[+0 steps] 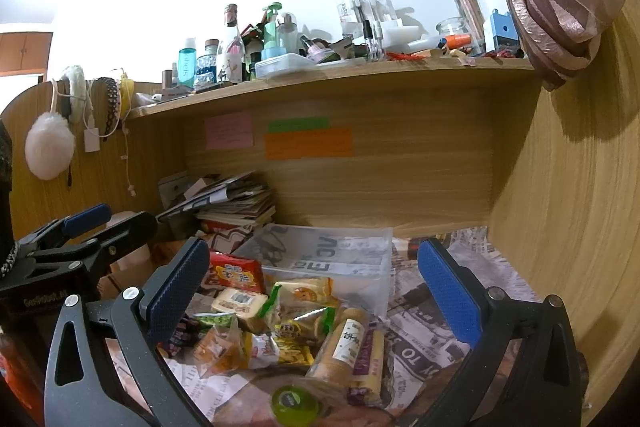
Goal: Organize snacks
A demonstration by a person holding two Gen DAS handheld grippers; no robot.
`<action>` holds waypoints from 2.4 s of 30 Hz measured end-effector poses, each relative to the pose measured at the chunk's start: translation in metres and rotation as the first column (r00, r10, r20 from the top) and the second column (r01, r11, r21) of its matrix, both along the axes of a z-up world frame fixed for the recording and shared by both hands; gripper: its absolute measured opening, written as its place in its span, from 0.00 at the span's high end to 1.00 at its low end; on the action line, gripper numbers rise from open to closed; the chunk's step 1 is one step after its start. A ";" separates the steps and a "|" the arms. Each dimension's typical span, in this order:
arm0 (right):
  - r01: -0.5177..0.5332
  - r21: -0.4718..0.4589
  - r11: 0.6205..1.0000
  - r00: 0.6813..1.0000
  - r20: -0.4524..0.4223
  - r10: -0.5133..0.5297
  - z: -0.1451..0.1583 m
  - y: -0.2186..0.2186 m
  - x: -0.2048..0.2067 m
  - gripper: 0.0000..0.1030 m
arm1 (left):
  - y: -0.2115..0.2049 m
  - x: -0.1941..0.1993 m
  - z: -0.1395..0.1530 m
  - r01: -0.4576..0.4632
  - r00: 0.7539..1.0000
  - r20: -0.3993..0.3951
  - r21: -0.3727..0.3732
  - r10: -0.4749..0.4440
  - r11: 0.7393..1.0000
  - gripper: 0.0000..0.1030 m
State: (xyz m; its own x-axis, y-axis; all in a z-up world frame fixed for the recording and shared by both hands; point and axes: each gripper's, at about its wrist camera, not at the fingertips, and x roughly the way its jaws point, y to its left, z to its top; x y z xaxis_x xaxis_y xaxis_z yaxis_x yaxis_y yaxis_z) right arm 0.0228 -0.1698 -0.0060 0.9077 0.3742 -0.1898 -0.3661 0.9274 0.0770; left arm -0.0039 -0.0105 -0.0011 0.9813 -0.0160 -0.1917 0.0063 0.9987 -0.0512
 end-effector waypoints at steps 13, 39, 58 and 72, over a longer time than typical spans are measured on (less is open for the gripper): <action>-0.009 0.005 1.000 1.000 -0.005 0.009 -0.001 0.001 0.003 0.00 | -0.001 0.000 -0.001 -0.003 1.000 0.001 -0.002 0.003 1.000 0.00; -0.074 -0.026 0.997 0.985 -0.157 0.069 -0.040 0.010 0.014 0.01 | 0.030 0.010 -0.042 -0.034 0.985 -0.172 -0.039 0.026 0.999 0.00; -0.053 -0.058 0.997 0.937 -0.349 0.030 -0.083 0.010 0.034 0.28 | 0.075 0.019 -0.118 -0.080 0.910 -0.410 -0.041 0.057 0.996 0.14; -0.045 -0.097 0.994 0.906 -0.423 0.000 -0.099 0.016 0.070 0.37 | 0.087 0.060 -0.156 -0.093 0.870 -0.491 -0.058 0.053 0.994 0.22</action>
